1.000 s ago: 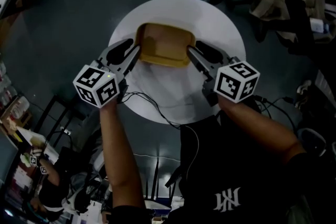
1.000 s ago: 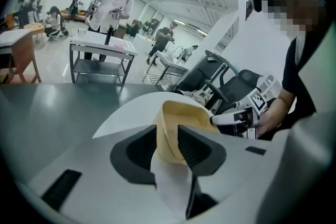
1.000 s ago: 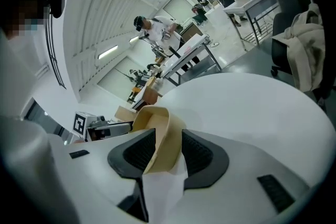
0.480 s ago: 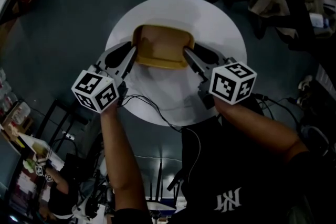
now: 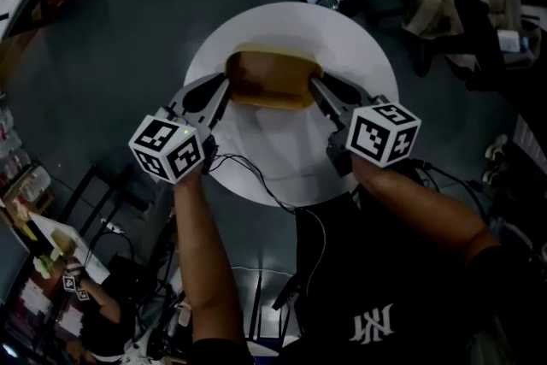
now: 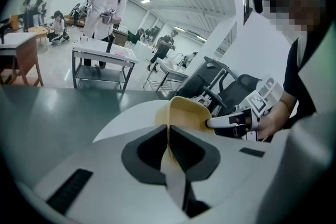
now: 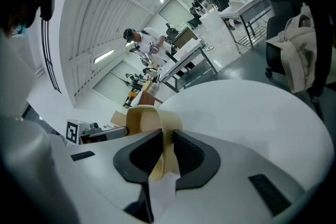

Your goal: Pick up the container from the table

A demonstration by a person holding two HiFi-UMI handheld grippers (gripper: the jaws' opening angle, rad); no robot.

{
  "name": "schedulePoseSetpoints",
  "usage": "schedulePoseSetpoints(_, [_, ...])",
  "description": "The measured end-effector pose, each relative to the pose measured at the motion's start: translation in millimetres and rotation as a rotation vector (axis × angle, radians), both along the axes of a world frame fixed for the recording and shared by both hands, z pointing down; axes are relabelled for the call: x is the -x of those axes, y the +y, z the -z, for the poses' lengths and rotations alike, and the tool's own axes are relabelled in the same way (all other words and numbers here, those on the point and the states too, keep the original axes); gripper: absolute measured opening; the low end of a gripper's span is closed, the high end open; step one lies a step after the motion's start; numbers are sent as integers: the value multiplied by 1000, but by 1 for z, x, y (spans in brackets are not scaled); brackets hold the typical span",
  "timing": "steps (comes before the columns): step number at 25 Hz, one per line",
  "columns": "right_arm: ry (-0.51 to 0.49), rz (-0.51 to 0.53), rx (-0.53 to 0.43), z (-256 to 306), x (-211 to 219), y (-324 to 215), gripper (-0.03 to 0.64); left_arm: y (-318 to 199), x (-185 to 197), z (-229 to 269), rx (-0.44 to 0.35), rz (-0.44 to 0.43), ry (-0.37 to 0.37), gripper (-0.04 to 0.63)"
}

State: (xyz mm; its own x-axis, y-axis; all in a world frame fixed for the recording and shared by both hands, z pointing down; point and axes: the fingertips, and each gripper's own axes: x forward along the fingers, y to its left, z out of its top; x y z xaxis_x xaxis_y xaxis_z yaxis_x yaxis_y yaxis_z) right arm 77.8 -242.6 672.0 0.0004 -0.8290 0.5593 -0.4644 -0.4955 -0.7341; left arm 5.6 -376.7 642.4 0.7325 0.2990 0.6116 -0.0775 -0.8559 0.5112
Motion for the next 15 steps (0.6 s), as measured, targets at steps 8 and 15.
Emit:
schedulePoseSetpoints(8, [101,7,-64,64,-17,-20,75,-8,1,73,-45,32,97,18])
schedulePoseSetpoints(15, [220,50,-181,154,-19,-58,74,-31,17,162,-113,83,206,18])
